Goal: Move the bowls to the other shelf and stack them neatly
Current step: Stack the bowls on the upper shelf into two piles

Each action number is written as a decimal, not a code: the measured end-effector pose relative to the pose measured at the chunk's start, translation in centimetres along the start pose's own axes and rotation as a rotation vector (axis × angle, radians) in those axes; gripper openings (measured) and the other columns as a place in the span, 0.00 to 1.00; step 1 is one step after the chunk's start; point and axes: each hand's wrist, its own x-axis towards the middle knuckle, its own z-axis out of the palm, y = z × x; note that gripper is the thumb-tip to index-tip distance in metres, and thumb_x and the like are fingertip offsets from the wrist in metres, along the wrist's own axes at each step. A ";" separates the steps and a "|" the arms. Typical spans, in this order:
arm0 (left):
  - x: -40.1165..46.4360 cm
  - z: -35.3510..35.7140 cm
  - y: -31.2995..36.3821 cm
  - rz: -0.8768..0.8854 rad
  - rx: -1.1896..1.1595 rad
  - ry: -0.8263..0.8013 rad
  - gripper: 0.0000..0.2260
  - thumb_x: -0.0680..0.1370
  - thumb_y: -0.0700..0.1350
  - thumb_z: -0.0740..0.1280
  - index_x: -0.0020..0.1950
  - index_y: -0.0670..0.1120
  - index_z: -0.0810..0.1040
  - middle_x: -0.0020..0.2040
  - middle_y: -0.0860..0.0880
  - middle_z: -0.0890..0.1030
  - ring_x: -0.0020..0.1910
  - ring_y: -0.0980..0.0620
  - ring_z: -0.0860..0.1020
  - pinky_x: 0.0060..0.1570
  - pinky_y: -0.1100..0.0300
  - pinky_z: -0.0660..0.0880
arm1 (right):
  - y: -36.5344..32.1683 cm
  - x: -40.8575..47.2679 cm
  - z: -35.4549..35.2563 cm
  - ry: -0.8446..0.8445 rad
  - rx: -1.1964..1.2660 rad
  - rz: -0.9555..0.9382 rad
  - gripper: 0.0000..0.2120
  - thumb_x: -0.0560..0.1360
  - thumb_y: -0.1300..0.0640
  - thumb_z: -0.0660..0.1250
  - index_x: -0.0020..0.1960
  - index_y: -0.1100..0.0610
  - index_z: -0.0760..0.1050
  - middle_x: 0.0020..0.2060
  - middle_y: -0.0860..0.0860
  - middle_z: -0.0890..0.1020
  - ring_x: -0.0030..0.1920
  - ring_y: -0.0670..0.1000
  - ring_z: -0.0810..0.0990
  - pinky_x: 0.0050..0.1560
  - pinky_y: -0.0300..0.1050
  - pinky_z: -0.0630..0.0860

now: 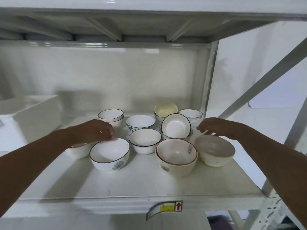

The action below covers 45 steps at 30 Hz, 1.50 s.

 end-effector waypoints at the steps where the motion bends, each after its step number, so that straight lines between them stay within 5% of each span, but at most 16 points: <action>1: 0.0 0.3 0.2 0.000 0.019 -0.025 0.04 0.76 0.51 0.71 0.43 0.53 0.82 0.40 0.55 0.83 0.39 0.62 0.77 0.40 0.70 0.71 | -0.5 0.7 0.3 0.028 -0.003 -0.012 0.15 0.76 0.49 0.72 0.54 0.59 0.76 0.48 0.54 0.79 0.46 0.53 0.77 0.38 0.42 0.68; 5: 0.3 1.0 -0.3 0.018 0.214 -0.123 0.14 0.74 0.61 0.66 0.41 0.51 0.78 0.37 0.54 0.78 0.38 0.62 0.75 0.43 0.61 0.72 | -2.4 2.8 1.9 0.134 -0.213 -0.095 0.21 0.75 0.46 0.72 0.51 0.65 0.80 0.47 0.57 0.84 0.45 0.57 0.83 0.50 0.48 0.77; 7: 0.5 1.1 -0.6 0.029 0.263 -0.130 0.12 0.74 0.58 0.66 0.40 0.50 0.77 0.35 0.55 0.76 0.37 0.65 0.73 0.41 0.62 0.70 | -3.1 3.2 2.6 0.190 -0.332 -0.096 0.18 0.76 0.48 0.70 0.47 0.65 0.80 0.43 0.58 0.84 0.42 0.57 0.82 0.53 0.48 0.77; 10: 0.8 1.2 -0.7 0.029 0.289 -0.127 0.08 0.77 0.50 0.68 0.43 0.47 0.79 0.38 0.53 0.78 0.38 0.63 0.74 0.44 0.60 0.72 | -3.9 3.8 3.3 0.246 -0.522 -0.084 0.13 0.77 0.51 0.65 0.37 0.58 0.75 0.40 0.54 0.78 0.45 0.55 0.77 0.47 0.45 0.73; 14: 0.9 1.0 -1.2 0.059 0.252 -0.114 0.07 0.76 0.50 0.70 0.38 0.56 0.77 0.36 0.56 0.77 0.38 0.65 0.74 0.43 0.65 0.71 | -4.4 4.9 3.6 0.210 -0.529 -0.012 0.12 0.75 0.57 0.65 0.33 0.58 0.71 0.28 0.53 0.76 0.24 0.51 0.75 0.30 0.39 0.69; 16: 1.0 1.0 -1.4 0.070 0.258 -0.115 0.06 0.76 0.50 0.69 0.40 0.52 0.79 0.36 0.56 0.77 0.38 0.65 0.74 0.42 0.66 0.69 | -4.6 5.2 3.6 0.176 -0.540 0.012 0.13 0.74 0.60 0.64 0.32 0.57 0.68 0.23 0.52 0.74 0.22 0.50 0.71 0.25 0.38 0.65; 23: 1.4 1.1 -1.2 0.080 0.315 -0.124 0.09 0.77 0.51 0.68 0.47 0.45 0.81 0.43 0.52 0.79 0.45 0.54 0.76 0.46 0.61 0.70 | -5.9 5.3 2.2 -0.081 -0.490 0.167 0.14 0.74 0.64 0.60 0.33 0.55 0.60 0.26 0.51 0.62 0.23 0.49 0.57 0.26 0.34 0.53; 29: 1.9 1.3 -1.1 0.077 0.352 -0.139 0.13 0.75 0.52 0.65 0.41 0.42 0.77 0.37 0.50 0.76 0.36 0.55 0.73 0.37 0.63 0.66 | -6.1 6.3 2.2 -0.139 -0.687 0.171 0.18 0.76 0.55 0.65 0.32 0.55 0.61 0.24 0.51 0.63 0.19 0.49 0.59 0.24 0.33 0.56; 32: 1.9 1.4 -0.9 0.081 0.353 -0.127 0.12 0.77 0.49 0.67 0.38 0.43 0.74 0.34 0.52 0.72 0.34 0.57 0.70 0.35 0.67 0.63 | -6.3 5.9 2.6 -0.107 -0.918 0.117 0.19 0.77 0.46 0.67 0.35 0.58 0.68 0.24 0.50 0.73 0.25 0.49 0.68 0.27 0.38 0.64; 37: 1.7 1.3 -0.5 0.054 0.326 -0.129 0.11 0.77 0.48 0.67 0.40 0.41 0.77 0.36 0.50 0.75 0.37 0.53 0.72 0.37 0.62 0.66 | -8.4 5.2 3.5 0.080 -1.110 -0.040 0.24 0.76 0.37 0.64 0.58 0.56 0.78 0.49 0.52 0.79 0.51 0.53 0.80 0.45 0.41 0.71; 39: 1.6 1.2 -0.4 0.059 0.325 -0.136 0.12 0.77 0.48 0.67 0.40 0.39 0.77 0.36 0.48 0.74 0.36 0.53 0.71 0.38 0.59 0.66 | -9.7 6.2 4.7 0.197 -0.990 -0.178 0.24 0.77 0.38 0.63 0.57 0.58 0.79 0.54 0.55 0.81 0.57 0.57 0.80 0.49 0.45 0.72; 43: 1.6 1.0 -0.3 0.052 0.312 -0.129 0.12 0.76 0.47 0.67 0.38 0.41 0.75 0.35 0.46 0.74 0.35 0.53 0.70 0.37 0.58 0.66 | -12.3 8.5 8.7 0.043 -0.816 -0.214 0.22 0.79 0.38 0.60 0.37 0.55 0.73 0.42 0.53 0.77 0.58 0.58 0.78 0.54 0.47 0.69; 45: 1.5 1.1 -0.3 0.050 0.293 -0.118 0.11 0.76 0.47 0.68 0.38 0.41 0.75 0.34 0.48 0.73 0.35 0.52 0.70 0.37 0.59 0.65 | -13.0 9.5 10.5 0.023 -0.736 -0.191 0.21 0.79 0.39 0.59 0.48 0.57 0.77 0.49 0.53 0.80 0.61 0.57 0.76 0.61 0.51 0.68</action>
